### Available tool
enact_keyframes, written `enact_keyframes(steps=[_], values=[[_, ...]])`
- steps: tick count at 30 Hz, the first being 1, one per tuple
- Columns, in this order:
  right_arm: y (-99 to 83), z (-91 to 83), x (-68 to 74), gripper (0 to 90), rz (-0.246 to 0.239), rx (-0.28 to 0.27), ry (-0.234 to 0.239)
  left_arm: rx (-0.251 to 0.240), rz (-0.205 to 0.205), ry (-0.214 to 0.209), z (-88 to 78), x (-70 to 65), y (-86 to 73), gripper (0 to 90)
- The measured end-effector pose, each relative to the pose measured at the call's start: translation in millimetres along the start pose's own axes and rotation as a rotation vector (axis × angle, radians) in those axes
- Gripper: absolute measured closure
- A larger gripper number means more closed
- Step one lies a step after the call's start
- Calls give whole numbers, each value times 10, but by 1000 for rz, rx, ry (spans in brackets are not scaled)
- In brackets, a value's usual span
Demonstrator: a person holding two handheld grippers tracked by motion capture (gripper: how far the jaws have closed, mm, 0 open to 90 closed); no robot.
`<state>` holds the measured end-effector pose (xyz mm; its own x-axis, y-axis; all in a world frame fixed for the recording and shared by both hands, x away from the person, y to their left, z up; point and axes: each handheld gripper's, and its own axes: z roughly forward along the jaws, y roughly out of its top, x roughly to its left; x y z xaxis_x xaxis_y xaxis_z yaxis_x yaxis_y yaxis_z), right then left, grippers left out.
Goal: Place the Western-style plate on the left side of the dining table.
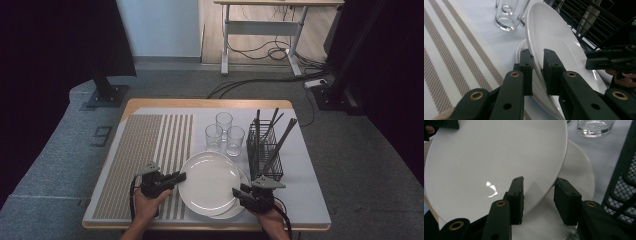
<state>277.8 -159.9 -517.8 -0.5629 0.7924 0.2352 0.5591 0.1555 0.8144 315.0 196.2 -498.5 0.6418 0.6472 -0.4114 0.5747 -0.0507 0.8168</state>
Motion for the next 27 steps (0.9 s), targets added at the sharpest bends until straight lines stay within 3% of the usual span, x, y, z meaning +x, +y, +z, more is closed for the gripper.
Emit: enact_keyframes(steps=[4, 8, 14, 27], values=[[0, -23, -25, 628, -4, -1, -36, 9, 20, -21, 60, -11, 95, 808], [1, -80, -35, 660, -7, -38, -63, 12, 32, -24, 93, -20, 139, 813], [2, -107, -26, 669, -22, -72, -67, 22, 51, -30, 82, -8, 134, 803], [-17, -162, -52, 687, -51, -128, -51, 46, 22, -76, 141, 61, 134, 746]])
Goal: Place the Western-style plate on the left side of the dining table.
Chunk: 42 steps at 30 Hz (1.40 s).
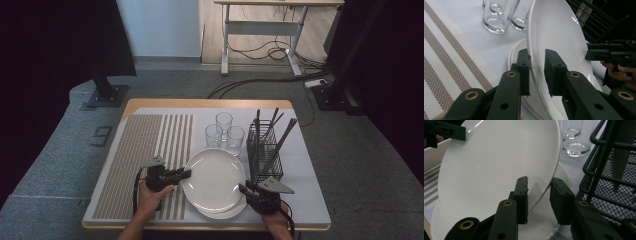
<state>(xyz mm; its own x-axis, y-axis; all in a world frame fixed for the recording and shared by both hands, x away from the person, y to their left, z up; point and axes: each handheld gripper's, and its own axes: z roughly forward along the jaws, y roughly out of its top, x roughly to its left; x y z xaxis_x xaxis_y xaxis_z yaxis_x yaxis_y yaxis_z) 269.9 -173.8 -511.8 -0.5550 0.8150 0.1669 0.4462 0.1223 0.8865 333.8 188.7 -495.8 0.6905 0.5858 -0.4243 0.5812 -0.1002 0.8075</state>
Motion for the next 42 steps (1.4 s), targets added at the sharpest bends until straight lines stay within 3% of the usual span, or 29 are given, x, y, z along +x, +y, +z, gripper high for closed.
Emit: enact_keyframes(steps=[20, 27, 33, 40, 42], values=[[16, -76, -40, 709, -29, -55, 42, 11, 0, -17, 89, 47, -16, 618], [26, -75, -39, 713, -45, -71, 49, 35, -10, -46, 189, 111, -30, 585], [24, -65, -46, 712, -41, -69, 48, 34, 6, -63, 182, 79, -22, 660], [12, -37, -18, 706, -72, -54, 20, -34, -48, -150, 54, 93, 14, 805], [5, -25, -10, 702, -78, -46, 20, -44, -82, -183, 14, 90, 27, 841]])
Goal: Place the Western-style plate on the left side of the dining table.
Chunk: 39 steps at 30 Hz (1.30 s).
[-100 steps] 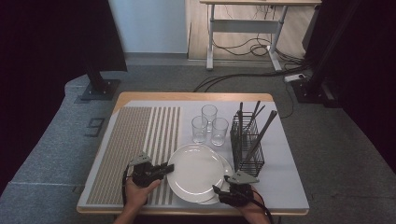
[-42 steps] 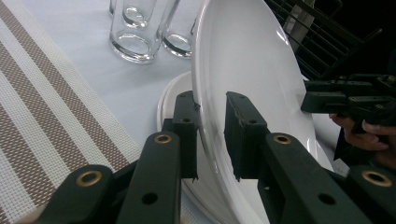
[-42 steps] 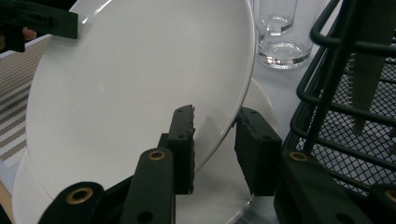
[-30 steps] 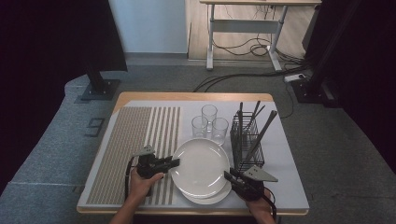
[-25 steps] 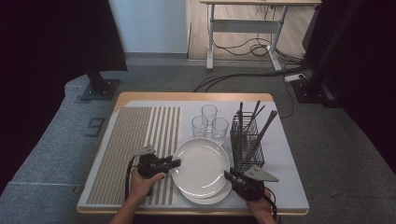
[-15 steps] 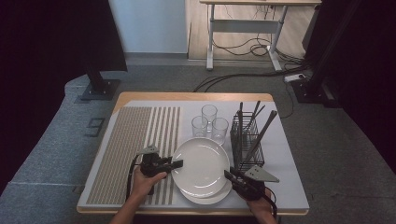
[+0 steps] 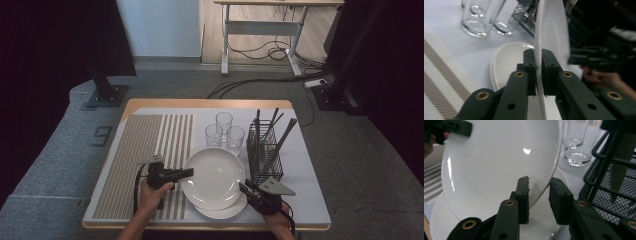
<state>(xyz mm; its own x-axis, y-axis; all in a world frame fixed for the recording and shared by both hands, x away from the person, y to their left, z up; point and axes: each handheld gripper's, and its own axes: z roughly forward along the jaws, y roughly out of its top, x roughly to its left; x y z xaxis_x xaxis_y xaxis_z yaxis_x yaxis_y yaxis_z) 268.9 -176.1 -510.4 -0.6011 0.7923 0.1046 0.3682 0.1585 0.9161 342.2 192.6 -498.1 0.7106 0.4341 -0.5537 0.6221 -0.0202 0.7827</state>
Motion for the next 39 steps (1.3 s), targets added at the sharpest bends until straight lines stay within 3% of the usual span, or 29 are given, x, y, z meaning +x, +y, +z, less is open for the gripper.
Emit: enact_keyframes(steps=[7, 10, 17, 27, 39], values=[[-31, 22, 76, 660, -74, 8, -9, -24, 46, 35, -74, -120, 42, 857], [-49, 29, 111, 645, -106, 14, -20, -29, 55, 80, -124, -164, 75, 858], [-56, -12, 91, 637, -83, 4, -20, -50, 54, 137, -209, -191, 110, 860], [-69, -64, 82, 636, -75, 2, -19, -98, 22, 154, -409, -138, 162, 860], [-77, -79, 88, 636, -74, -4, -26, -180, 27, 184, -689, -134, 263, 861]])
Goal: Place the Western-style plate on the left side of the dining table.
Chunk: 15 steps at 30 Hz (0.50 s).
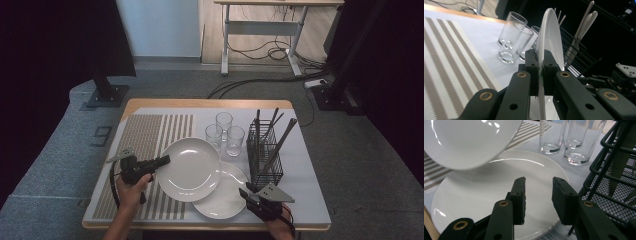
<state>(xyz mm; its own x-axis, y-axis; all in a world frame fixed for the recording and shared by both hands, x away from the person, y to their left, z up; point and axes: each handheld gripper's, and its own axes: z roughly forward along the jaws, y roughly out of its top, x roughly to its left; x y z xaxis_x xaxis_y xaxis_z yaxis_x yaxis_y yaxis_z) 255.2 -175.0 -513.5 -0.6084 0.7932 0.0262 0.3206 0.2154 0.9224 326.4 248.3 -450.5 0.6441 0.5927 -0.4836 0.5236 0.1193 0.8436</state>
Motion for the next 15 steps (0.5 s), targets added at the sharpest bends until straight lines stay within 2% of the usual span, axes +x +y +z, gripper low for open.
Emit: enact_keyframes(steps=[11, 15], values=[[-4, -1, 2, 637, -7, 3, -5, -30, -12, 63, -147, 90, 53, 862], [-8, 1, -4, 637, -6, 4, -4, -44, -18, 72, -193, 115, 70, 862]])
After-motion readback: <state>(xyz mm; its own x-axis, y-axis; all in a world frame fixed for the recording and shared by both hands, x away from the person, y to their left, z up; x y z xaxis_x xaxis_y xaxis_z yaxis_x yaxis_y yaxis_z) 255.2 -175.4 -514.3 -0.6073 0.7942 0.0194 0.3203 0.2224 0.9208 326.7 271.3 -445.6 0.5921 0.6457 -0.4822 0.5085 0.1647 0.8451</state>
